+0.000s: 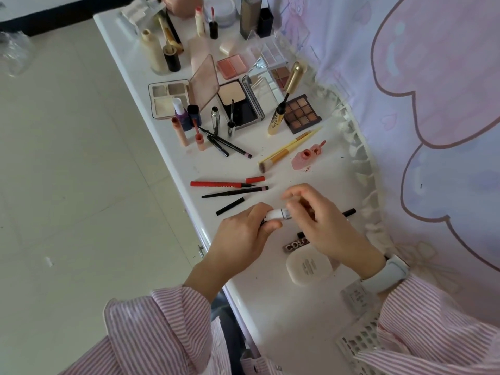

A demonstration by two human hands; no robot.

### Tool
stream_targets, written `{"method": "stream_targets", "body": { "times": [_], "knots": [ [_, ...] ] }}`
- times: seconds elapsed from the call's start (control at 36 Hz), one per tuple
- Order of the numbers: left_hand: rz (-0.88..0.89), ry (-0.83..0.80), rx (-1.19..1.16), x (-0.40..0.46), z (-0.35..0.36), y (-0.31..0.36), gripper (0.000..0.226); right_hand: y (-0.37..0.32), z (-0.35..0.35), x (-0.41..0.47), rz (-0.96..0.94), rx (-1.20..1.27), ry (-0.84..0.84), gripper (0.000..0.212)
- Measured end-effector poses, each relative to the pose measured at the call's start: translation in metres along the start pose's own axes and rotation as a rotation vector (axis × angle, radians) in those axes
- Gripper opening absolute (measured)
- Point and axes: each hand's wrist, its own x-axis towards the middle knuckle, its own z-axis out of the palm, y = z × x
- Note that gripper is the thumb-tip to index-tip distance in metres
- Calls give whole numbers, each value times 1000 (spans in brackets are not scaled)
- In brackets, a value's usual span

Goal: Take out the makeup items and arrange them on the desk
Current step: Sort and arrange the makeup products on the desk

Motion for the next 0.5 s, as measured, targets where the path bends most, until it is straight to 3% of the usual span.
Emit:
{"method": "stream_targets", "body": {
  "times": [0.08, 0.19, 0.28, 0.39, 0.5],
  "knots": [
    [-31, 28, 5, -2, -1, -3, 59, 4, -2, 0, 27, 144, -120, 35],
    [-30, 3, 22, -5, 2, -1, 53, 5, -1, 5, 147, 59, -108, 19],
    [-42, -5, 12, -4, 3, 0, 57, 7, 2, 3, 102, 36, -78, 10],
    [-52, -4, 19, -3, 2, -2, 58, 8, -4, 2, 159, 122, -139, 24],
    [-42, -31, 20, -1, 2, -1, 58, 9, -4, 5, 108, 19, -107, 7]
  ]
}}
